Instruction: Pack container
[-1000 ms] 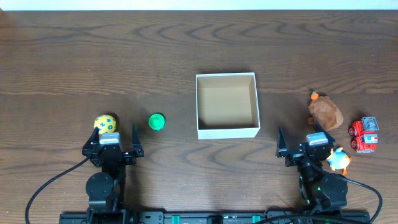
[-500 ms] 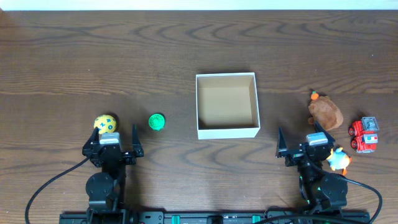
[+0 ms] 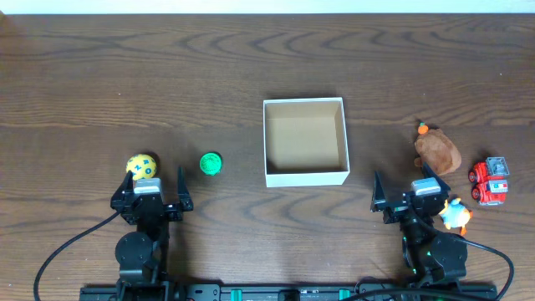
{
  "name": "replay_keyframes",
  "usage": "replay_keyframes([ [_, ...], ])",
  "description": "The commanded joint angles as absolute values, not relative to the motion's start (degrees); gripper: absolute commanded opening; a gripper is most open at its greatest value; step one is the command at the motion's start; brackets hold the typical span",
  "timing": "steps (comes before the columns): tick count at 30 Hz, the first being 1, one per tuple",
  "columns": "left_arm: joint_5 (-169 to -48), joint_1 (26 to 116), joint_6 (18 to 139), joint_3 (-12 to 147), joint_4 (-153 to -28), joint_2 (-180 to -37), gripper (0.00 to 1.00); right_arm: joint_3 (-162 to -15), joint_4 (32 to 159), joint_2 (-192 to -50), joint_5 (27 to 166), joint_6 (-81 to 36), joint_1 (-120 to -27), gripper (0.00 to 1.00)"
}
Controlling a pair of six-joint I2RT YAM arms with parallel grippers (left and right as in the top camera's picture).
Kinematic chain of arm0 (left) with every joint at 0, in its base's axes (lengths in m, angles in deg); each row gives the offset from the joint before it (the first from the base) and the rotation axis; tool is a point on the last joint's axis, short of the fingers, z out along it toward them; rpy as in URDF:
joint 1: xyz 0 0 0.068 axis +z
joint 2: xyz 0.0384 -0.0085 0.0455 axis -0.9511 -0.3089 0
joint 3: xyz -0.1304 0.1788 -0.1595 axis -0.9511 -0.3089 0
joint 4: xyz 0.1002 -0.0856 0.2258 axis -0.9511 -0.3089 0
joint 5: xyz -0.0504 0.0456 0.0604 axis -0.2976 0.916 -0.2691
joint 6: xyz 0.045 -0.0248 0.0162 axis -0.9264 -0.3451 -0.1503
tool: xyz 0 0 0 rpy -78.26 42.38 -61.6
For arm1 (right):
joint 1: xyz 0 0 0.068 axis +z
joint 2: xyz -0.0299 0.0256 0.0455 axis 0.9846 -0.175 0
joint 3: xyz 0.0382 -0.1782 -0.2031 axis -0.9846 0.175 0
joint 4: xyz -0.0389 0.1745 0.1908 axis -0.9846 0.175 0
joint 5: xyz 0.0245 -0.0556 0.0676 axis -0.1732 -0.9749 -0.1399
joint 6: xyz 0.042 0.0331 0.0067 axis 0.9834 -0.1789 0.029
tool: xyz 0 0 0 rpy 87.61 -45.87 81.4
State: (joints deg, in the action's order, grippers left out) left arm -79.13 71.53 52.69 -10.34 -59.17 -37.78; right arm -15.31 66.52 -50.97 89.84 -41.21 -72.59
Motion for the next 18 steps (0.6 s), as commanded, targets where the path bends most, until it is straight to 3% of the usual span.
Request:
replay_keyframes([
  [1,-79.04,71.82,51.92,-12.32,-59.78,-37.52,0.98,-15.20,66.74,-50.66,89.84,-40.48,-73.44,0.99],
  [11,-79.13,71.82,52.18,-12.32,-59.87,-37.58,0.98,-15.20,66.76,-50.66,90.26,-40.44,-73.42,0.99],
  [18,-79.06,71.82,60.71,-11.98,-60.06,-39.35,0.98,-15.22,66.81,-51.45,89.54,-34.71,-73.46,0.99],
])
